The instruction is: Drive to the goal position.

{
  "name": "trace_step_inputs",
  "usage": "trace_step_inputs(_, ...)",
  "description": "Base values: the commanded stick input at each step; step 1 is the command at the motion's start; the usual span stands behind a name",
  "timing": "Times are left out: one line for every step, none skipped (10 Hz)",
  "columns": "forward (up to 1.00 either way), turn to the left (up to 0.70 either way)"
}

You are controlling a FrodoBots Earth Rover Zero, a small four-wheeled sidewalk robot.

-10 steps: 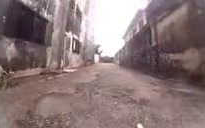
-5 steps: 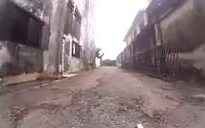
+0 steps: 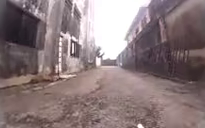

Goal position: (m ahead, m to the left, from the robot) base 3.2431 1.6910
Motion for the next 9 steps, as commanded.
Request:
trace_step_inputs(0.85, 0.0)
trace_step_inputs(0.85, 0.0)
trace_step_inputs(0.85, 0.0)
trace_step_inputs(0.85, 0.0)
trace_step_inputs(0.85, 0.0)
trace_step_inputs(0.85, 0.0)
trace_step_inputs(0.85, -0.02)
trace_step_inputs(0.85, -0.04)
trace_step_inputs(0.85, -0.09)
